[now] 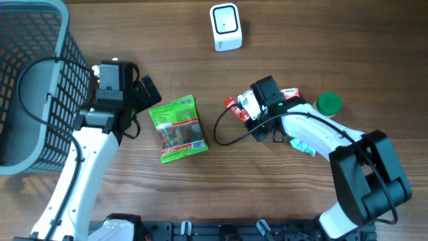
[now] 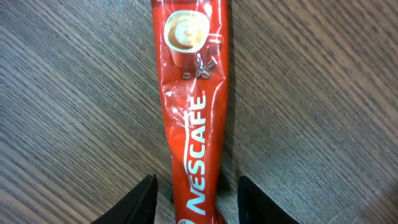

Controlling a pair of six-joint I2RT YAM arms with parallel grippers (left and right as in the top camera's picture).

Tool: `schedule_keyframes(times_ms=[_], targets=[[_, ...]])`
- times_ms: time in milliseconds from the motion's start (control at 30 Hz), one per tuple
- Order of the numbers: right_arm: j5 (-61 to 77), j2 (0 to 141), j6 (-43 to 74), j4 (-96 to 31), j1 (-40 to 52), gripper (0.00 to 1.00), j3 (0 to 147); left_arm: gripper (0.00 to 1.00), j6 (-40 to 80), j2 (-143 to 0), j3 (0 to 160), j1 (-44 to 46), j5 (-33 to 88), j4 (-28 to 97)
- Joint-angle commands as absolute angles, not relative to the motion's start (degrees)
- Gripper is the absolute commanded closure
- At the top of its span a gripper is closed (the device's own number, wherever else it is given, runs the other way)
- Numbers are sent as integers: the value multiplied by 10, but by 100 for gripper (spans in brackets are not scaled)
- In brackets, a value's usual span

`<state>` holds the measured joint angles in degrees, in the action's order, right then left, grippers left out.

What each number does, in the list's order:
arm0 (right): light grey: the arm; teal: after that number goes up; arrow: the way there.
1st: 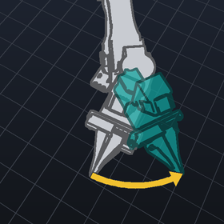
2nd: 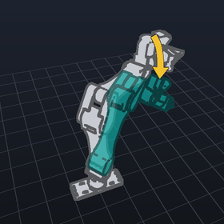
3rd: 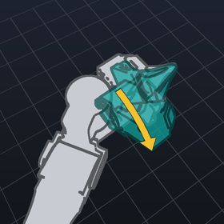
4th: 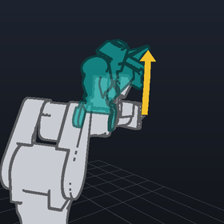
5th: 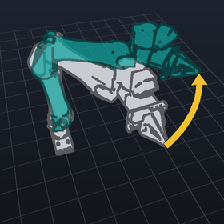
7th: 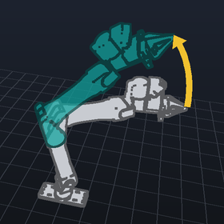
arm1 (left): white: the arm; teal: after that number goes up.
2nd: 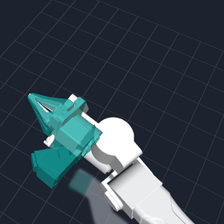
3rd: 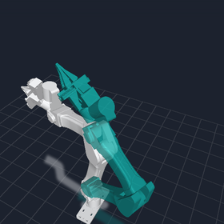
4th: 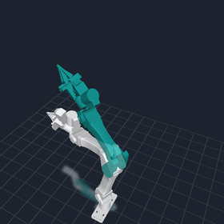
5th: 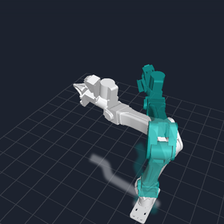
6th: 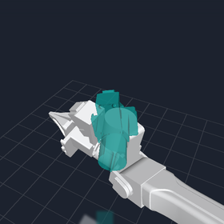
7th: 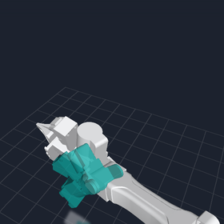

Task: Scan the item barcode
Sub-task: 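Grasp the red Nescafe stick with the right gripper, then lift the Nescafe stick up to the white scanner window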

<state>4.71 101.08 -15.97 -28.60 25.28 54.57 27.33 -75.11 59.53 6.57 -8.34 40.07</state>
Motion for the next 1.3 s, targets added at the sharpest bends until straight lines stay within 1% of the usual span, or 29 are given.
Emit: schedule_keyframes(times_ms=[0, 100, 200, 233, 300, 467, 533, 733, 800, 867, 967, 1000, 1033, 1100, 1167, 1267], targets=[[60, 1019, -163, -290, 252, 63, 541, 0, 272, -752, 600, 62, -89, 400], [60, 1019, -163, -292, 252, 64, 541, 0, 272, -752, 600, 62, -89, 400], [61, 1019, -163, -293, 252, 62, 541, 0, 272, -752, 600, 62, -89, 400], [61, 1019, -162, -294, 252, 60, 541, 0, 272, -752, 600, 62, -89, 400], [63, 1019, -160, -292, 252, 59, 541, 0, 272, -752, 600, 62, -89, 401], [63, 1019, -103, -259, 252, 59, 541, 0, 272, -752, 600, 62, -89, 400], [62, 1019, -104, -262, 252, 60, 541, 0, 272, -752, 600, 62, -89, 400], [54, 1019, -105, -279, 252, 69, 541, 0, 272, -752, 600, 62, -89, 400], [54, 1019, -105, -287, 252, 74, 541, 0, 272, -752, 600, 62, -89, 400], [53, 1019, -105, -295, 252, 81, 541, 0, 272, -752, 600, 62, -89, 400], [34, 1019, -105, -291, 252, 82, 541, 0, 272, -752, 600, 62, -89, 400], [34, 1019, -105, -287, 252, 86, 541, 0, 272, -752, 600, 62, -89, 400], [36, 1019, -101, -285, 252, 94, 541, 0, 272, -752, 600, 62, -89, 400], [47, 1016, -84, -283, 252, 96, 543, 0, 272, -752, 600, 62, -89, 401], [50, 1002, -74, -292, 252, 96, 554, 0, 272, -752, 600, 62, -89, 401], [50, 956, -34, -342, 252, 96, 597, 0, 272, -752, 600, 62, -89, 400]])
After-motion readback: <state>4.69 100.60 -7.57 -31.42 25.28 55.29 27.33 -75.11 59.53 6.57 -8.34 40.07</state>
